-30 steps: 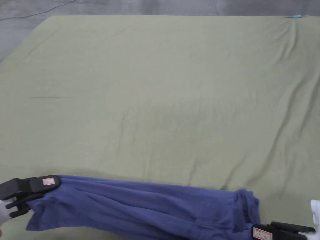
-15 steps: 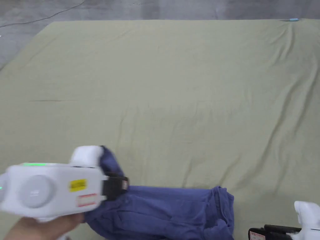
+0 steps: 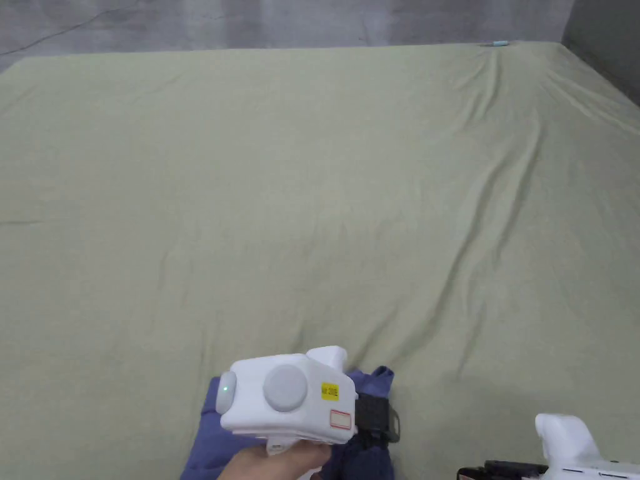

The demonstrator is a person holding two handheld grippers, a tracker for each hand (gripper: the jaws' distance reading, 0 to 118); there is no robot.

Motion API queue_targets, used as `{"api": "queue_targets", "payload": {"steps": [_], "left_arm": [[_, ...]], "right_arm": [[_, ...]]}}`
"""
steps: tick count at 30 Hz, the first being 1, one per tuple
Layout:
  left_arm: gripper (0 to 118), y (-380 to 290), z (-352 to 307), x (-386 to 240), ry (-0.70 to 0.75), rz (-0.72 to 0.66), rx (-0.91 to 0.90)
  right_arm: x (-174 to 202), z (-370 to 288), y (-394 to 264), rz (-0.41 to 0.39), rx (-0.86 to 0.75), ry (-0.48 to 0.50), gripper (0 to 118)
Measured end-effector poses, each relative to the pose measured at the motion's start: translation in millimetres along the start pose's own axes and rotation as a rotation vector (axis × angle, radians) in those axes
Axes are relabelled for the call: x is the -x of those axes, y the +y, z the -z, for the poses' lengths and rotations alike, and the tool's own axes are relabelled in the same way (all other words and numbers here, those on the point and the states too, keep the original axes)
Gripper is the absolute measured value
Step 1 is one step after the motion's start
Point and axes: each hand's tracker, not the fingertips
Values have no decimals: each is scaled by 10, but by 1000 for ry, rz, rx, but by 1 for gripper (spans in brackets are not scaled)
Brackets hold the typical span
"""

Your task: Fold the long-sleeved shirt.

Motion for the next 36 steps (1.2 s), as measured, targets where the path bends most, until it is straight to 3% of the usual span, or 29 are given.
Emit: {"api": "queue_targets", "payload": {"steps": [1,3,6,7,8,9,10,13,18,21,24,29,31,34,36], "left_arm": [[98,-17,-114,-12,-53,-40,-4],[99,-27,-394,-88,-34,-12,-38],[84,-102,-924,-27,-24,21,-234],[84,-127,-1065,27,-25,15,-282],[57,-139,-1164,100,6,18,-310],[14,-154,-1221,171,79,7,-335],[0,-163,-1236,244,166,-5,-363],[0,-175,-1003,447,290,34,-243],[0,-410,-328,127,247,163,-76],[0,-546,-70,-223,364,346,-97],[0,-599,-9,-507,388,406,-148],[0,-667,158,-726,340,479,-143],[0,-634,362,-642,336,435,-53],[0,-630,389,-676,225,341,-9],[0,-662,237,-758,121,377,-11]], "right_arm": [[-22,-8,-4,4,-2,1,0],[-48,-17,-10,14,-10,14,0],[-68,-4,-15,36,-20,41,0],[-70,5,-17,45,-21,48,0],[-73,14,-20,54,-23,54,0],[-77,26,-23,60,-23,58,0],[-83,40,-25,66,-22,61,0],[-81,72,-40,77,-17,66,0],[-47,34,-63,83,-30,62,0],[-58,-13,-73,93,-41,51,0],[-87,-37,-71,106,-36,16,0],[-112,-69,-74,120,-34,-21,0],[-99,-76,-76,123,-30,-23,0],[-57,-75,-55,112,-29,-40,0],[-30,-90,-17,107,-39,-41,0]]}}
